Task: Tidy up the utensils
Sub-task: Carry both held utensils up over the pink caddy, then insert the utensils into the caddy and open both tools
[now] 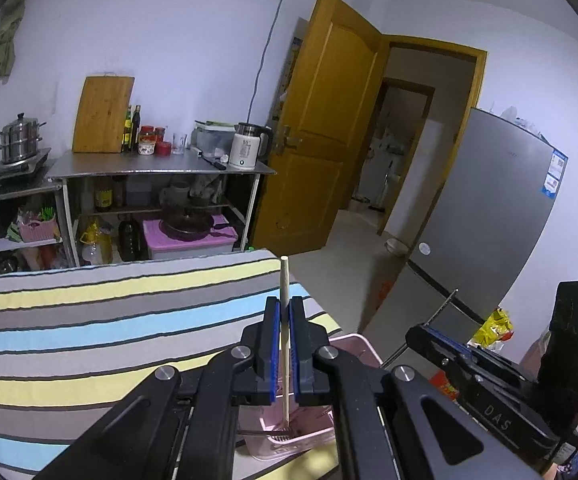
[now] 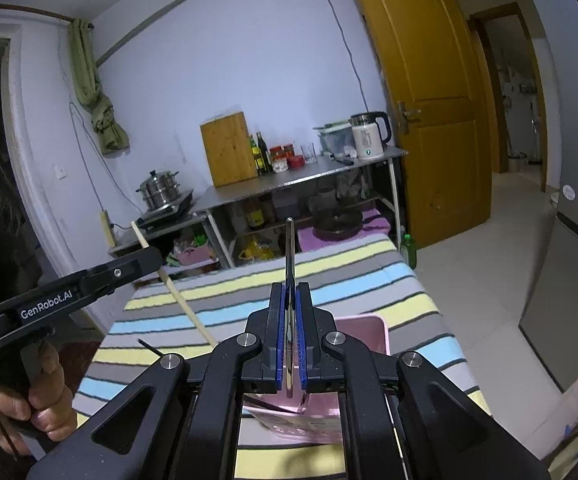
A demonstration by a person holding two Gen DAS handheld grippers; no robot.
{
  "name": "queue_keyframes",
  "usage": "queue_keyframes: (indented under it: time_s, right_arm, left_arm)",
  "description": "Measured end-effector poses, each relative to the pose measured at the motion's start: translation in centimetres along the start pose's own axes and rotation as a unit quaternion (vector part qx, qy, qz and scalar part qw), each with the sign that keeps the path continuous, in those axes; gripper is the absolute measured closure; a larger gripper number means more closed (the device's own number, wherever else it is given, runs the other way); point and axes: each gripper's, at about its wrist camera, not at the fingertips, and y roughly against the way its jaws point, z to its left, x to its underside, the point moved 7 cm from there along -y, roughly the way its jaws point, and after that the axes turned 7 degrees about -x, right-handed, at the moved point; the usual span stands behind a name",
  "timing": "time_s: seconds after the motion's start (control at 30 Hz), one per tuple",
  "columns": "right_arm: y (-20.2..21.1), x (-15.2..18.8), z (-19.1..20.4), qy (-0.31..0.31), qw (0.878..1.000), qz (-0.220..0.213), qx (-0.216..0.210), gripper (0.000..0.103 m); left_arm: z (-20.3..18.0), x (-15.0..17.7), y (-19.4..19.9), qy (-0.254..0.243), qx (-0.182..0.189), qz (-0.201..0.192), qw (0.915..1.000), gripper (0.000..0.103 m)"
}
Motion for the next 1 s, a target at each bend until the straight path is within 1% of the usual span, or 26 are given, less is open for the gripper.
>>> queue_keyframes:
  time_s: [0.17, 0.33, 0.5, 0.73, 0.87, 1.0]
  right_arm:
    - [-1.8, 1.8, -0.5, -0.001, 1.000, 0.022, 0.005, 0.098]
    - [-3.4, 3.7, -1.0, -0.004, 0.999, 0.045, 0.005, 0.098]
    - [-4.3, 5.2, -1.4, -0.004, 0.998, 0.063, 0.008, 0.098]
    - [-5.0, 6.5, -1.7, -0.008, 0.996, 0.083, 0.008, 0.098]
    - [-5.1, 6.9, -2.0, -0.013, 0.996, 0.091, 0.009, 0.097]
    - [-4.6, 6.9, -2.3, -0.020, 0.996, 0.088, 0.013, 0.094]
  left_arm:
    - [0.4, 1.4, -2.2, -0.006, 0.001, 0.016, 0.9999, 0.099]
    - [0.3, 3.1, -3.4, -0.011, 0.003, 0.031, 0.9995, 0.099]
    - [0.8, 4.5, -4.6, -0.014, -0.006, 0.046, 0.9988, 0.099]
    - [0.5, 5.6, -4.9, -0.033, -0.005, 0.050, 0.9982, 0.099]
    - [0.2, 5.7, -4.8, -0.037, -0.009, 0.052, 0.9979, 0.098]
    - [0.1, 5.3, -4.2, -0.034, -0.010, 0.046, 0.9983, 0.096]
